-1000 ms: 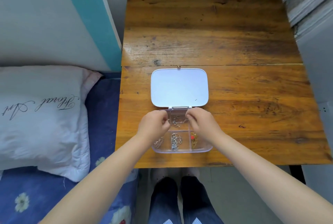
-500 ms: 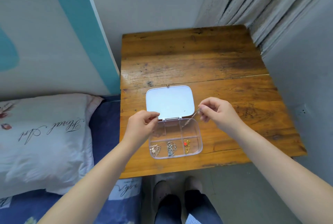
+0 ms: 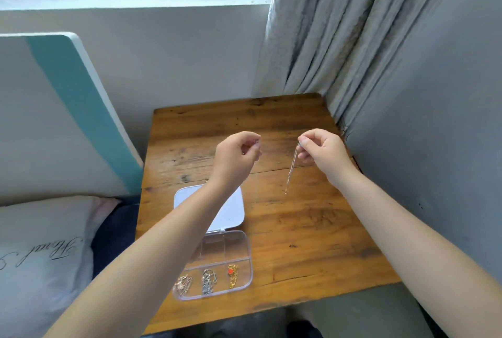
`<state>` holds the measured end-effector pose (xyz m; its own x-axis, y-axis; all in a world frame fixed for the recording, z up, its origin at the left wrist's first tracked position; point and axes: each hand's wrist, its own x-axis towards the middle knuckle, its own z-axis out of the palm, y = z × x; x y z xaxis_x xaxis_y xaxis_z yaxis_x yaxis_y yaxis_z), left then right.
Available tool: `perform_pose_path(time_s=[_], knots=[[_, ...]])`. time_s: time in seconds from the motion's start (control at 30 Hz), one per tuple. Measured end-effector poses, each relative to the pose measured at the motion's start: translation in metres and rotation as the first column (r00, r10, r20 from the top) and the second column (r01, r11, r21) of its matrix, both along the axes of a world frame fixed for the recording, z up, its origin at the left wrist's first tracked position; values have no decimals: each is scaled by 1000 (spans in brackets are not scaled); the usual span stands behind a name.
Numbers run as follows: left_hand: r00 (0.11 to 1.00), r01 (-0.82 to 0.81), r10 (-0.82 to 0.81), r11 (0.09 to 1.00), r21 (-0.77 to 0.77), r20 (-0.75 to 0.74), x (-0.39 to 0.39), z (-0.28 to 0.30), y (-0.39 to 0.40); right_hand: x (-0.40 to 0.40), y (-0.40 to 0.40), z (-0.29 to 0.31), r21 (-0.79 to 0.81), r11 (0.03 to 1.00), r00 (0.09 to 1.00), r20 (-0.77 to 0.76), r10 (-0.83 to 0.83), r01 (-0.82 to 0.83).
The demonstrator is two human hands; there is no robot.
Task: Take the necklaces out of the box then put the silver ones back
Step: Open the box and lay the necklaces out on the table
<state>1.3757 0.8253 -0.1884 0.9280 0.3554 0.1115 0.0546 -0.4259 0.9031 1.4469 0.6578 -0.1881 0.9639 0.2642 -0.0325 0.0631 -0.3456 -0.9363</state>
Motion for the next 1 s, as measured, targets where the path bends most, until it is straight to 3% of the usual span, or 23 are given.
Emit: perform_pose_path(time_s=[0.13,0.27,0.43,0.53,0.67,0.8,1.0], knots=[[1000,-30,30,999,30,-8,54,-22,-40,52,-26,-22,-99,995,999,38,-21,25],[999,0,4,997,80,-48,89,-67,-84,77,-65,-69,-154,987,998,-37,-50,44],[953,217,-167,959,184,-254,76,-150,-132,60,-122,-152,-370,929,981,-186,-61,-13],[859,391,-272,895,214,-433,54,-190,-153,34,-148,-192,-481,870,957,-287,-45,-103],[757,570,-381,782,251,-531,28,-216,-172,-3,-171,-218,-553,817,951,-310,-17,-166],[701,674,-459,677,296,-546,5,-227,-187,-31,-185,-226,-556,805,944,-329,16,-207],[673,739,-593,566,365,-442,-23,-225,-198,-53,-199,-230,-555,809,949,-316,9,-193]])
